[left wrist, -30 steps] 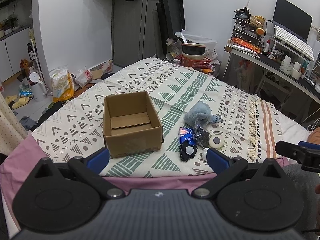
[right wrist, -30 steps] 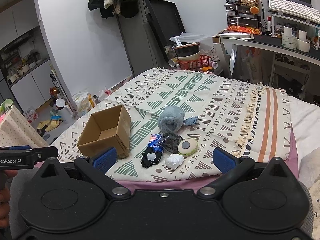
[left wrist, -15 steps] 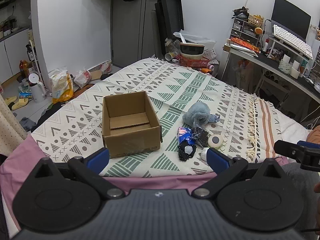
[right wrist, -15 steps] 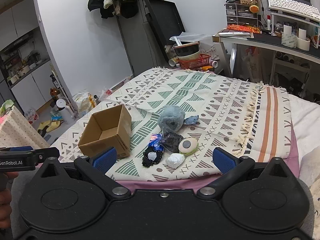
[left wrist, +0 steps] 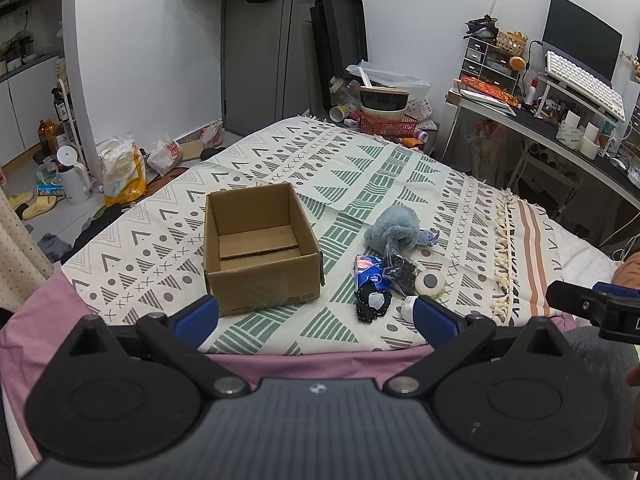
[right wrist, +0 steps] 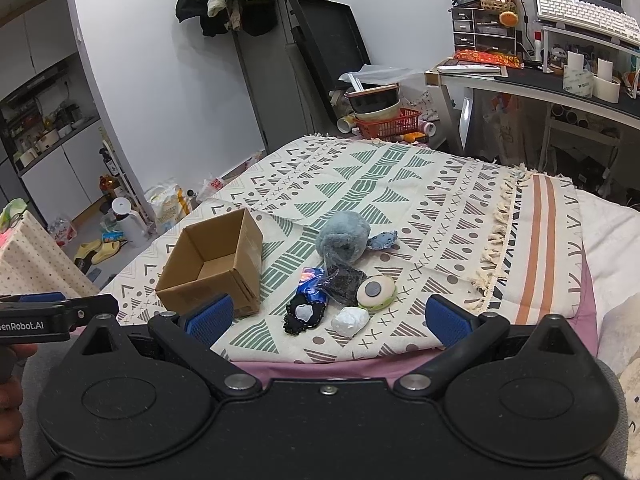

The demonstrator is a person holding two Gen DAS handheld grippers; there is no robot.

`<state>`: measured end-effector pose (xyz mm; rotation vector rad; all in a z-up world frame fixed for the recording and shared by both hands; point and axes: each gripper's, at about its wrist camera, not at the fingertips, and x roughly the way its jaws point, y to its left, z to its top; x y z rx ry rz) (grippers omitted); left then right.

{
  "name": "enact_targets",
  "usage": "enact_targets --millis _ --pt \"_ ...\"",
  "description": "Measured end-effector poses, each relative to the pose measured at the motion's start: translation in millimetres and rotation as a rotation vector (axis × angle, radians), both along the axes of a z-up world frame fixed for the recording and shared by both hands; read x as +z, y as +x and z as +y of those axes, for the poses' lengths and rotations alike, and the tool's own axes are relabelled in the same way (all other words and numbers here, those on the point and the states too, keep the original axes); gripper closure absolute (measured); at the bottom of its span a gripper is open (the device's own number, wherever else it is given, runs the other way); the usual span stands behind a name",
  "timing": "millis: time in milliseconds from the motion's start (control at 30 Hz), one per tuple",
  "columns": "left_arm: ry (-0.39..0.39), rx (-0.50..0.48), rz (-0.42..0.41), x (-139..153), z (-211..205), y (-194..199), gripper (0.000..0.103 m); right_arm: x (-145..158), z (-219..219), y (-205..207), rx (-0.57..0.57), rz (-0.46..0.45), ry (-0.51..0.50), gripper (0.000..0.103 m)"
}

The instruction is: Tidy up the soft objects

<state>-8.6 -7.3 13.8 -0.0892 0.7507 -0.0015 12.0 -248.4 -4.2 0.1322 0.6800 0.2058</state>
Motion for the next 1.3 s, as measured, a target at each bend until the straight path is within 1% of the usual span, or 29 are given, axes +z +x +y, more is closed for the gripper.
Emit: enact_targets --millis 633,800,967,1100,1300 --pt "0.0 -0.006 -0.016 2.0 -1.6 0.8 0.0 -0.7 -0.6 1.2 0.003 0.001 0.003 0.0" --pt "-0.006 -0.008 -0.025 -1.1 -2.9 2.5 0.001 -4.4 -6.2 7.4 -0.013 0.005 0.01 0.0" --pt "-0.018 -0.024 -0.036 -5.3 -7.8 11.0 0.001 -11.9 -10.0 16.5 -0.007 0.017 0.016 0.0" --pt "-0.037 -0.038 -0.038 -9.8 -11.9 21.2 0.001 -17.3 -17.3 24.5 -0.004 0.027 0.039 0.0" --pt "-0.052 -0.056 -0.021 -20.0 -21.9 40.1 0.001 -24.6 -31.6 38.6 -0.016 0.034 0.071 0.0"
